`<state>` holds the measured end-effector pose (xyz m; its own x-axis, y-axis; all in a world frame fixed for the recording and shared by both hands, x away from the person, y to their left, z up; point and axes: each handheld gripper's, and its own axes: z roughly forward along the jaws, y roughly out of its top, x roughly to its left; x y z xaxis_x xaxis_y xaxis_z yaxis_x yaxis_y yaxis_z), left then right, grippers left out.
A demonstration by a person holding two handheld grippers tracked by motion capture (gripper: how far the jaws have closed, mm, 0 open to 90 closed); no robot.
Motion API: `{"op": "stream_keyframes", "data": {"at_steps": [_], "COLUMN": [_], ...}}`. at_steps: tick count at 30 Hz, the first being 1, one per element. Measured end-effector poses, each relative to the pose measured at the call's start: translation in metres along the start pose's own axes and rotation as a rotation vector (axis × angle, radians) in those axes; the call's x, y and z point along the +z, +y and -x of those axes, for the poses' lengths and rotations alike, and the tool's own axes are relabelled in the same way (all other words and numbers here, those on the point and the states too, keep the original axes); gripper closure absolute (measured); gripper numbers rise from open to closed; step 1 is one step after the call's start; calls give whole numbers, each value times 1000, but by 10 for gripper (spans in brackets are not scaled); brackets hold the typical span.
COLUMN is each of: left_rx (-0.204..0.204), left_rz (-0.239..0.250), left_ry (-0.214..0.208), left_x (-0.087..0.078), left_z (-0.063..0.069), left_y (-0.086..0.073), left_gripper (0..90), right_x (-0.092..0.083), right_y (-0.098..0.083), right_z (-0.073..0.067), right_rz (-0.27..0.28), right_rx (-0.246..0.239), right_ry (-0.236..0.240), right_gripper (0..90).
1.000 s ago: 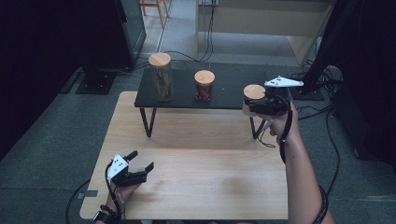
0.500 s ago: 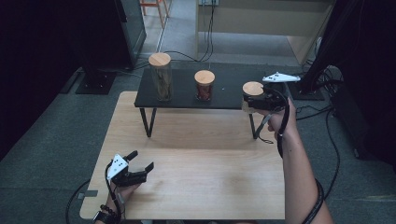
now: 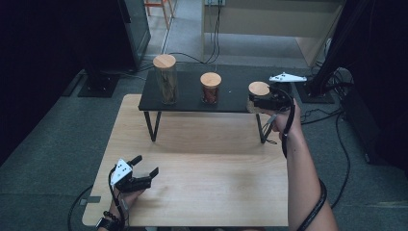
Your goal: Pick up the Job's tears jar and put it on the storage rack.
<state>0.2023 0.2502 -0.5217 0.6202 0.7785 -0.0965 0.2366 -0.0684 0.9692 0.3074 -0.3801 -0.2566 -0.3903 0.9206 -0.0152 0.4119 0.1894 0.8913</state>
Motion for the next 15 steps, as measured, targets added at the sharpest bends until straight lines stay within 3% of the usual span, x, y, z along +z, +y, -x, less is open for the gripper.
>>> {"op": "stream_keyframes", "data": {"at_steps": [15], "left_rx": [5], "left_rz": [-3], "left_ry": [3], "left_x": [0], "left_z": [1], "left_y": [0], "left_gripper": [102], "right_x": [15], "right_y": [-1], "right_z": [2], "right_rz": [20], "right_rx": [17], "right_ry": [1], "right_gripper": [254]}}
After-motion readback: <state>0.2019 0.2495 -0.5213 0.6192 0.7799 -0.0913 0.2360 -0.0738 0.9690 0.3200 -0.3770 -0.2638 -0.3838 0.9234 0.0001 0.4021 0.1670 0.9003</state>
